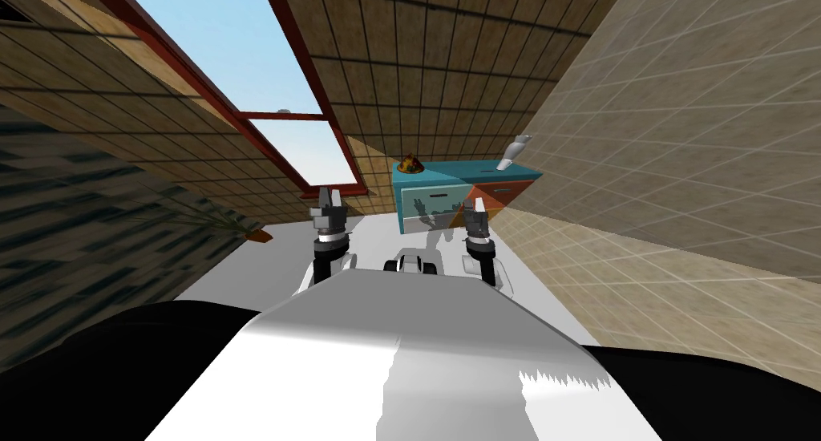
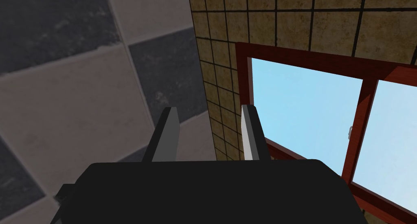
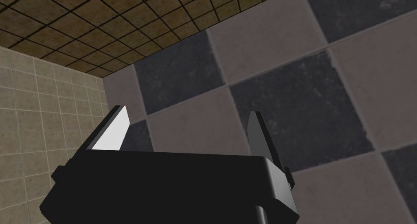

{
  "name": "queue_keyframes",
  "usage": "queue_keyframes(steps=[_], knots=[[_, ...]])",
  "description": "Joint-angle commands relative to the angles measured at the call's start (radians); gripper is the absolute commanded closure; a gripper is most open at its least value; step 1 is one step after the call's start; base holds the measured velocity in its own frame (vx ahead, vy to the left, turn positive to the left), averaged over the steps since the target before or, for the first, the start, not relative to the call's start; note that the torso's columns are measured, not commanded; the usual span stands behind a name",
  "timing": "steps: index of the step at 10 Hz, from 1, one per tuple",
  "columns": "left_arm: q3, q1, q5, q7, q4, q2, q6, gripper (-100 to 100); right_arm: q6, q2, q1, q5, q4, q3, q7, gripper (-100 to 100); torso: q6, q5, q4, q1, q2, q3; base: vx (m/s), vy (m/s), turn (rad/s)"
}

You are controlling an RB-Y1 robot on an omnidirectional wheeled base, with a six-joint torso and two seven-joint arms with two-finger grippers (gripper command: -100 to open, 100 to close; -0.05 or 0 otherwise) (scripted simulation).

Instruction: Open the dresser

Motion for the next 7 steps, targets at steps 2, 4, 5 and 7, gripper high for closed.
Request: queue_keyframes(steps=[2,4,5,7], knots=[[0.0,0.0,0.0,0.0,0.0,0.0,0.0,0,-0.008,-0.002,-0.023,0.026,0.05,-0.011,0.099,-100,0.0,0.0,0.0,0.0,0.001,0.0,0.036,0.019,-0.005],[0.0,0.0,0.0,0.0,0.0,0.0,0.0,0,-0.008,-0.002,-0.023,0.026,0.05,-0.011,0.135,-100,0.0,0.0,0.0,0.0,0.0,0.0,0.043,0.017,-0.003],[0.0,0.0,0.0,0.0,0.0,0.0,0.0,0,-0.013,-0.003,-0.039,0.043,0.086,-0.019,0.175,-100,0.0,0.0,0.0,-0.001,0.001,0.0,0.056,0.007,-0.011],[0.0,0.0,0.0,0.0,0.0,0.0,0.0,0,-0.013,-0.003,-0.039,0.043,0.086,-0.019,0.211,-100,0.0,0.0,0.0,0.0,0.0,0.0,0.04,0.013,-0.003]])
